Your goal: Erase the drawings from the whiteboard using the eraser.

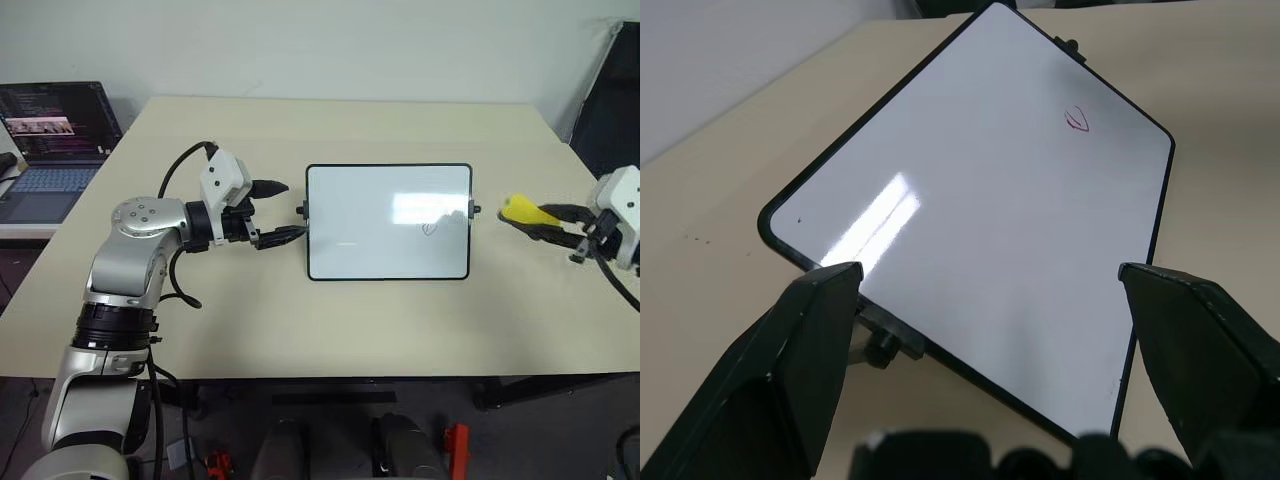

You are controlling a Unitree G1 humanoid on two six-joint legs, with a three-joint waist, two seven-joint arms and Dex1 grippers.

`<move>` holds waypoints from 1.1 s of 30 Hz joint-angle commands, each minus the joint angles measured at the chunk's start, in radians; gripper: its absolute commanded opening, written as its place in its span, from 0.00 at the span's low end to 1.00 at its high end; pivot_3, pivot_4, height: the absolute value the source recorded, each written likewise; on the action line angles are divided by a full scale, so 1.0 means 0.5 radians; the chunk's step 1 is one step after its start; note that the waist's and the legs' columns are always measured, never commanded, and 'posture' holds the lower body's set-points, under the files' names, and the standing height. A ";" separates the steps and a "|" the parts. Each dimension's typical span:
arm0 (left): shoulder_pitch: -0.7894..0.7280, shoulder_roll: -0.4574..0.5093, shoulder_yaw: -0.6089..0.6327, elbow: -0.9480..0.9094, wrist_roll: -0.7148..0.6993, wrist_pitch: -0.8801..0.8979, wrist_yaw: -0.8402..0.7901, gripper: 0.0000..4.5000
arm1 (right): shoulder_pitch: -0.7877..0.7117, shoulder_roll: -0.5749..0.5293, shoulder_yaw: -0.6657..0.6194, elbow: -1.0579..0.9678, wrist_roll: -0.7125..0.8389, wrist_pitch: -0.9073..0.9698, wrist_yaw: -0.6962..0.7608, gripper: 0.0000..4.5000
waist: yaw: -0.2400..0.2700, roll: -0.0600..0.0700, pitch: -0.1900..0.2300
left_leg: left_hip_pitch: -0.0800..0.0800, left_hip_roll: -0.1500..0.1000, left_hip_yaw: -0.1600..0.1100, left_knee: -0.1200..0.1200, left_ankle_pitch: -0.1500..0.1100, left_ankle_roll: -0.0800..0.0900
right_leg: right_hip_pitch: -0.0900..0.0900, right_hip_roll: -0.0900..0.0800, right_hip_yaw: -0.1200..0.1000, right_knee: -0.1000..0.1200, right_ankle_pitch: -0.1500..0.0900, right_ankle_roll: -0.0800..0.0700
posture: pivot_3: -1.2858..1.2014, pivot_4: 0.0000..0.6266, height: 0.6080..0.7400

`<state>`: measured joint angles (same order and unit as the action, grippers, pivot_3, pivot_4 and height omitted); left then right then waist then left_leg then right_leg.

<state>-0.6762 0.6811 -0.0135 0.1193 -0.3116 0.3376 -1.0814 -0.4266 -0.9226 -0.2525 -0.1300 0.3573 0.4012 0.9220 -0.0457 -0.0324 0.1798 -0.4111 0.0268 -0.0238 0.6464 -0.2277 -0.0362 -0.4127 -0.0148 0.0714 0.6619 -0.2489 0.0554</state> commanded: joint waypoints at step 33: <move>-0.007 -0.031 0.033 -0.053 0.007 -0.026 0.036 1.00 | 0.038 0.807 0.798 0.757 -0.922 -0.703 -0.734 0.22 | -0.077 -0.009 -0.007 | 0.064 0.004 0.001 -0.001 0.002 0.003 | 0.057 0.004 0.003 0.002 -0.010 -0.012 | 0.52 0.24 1.00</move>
<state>-0.6644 0.6617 -0.0133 0.1220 -0.3002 0.3351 -1.0696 -0.3660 -0.5220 0.1813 0.1963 -0.0668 0.0267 0.6240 -0.0842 -0.0372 0.1766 -0.3791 0.0288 -0.0234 0.6460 -0.2265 -0.0345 -0.3842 -0.0129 0.0731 0.6631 -0.2533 0.0498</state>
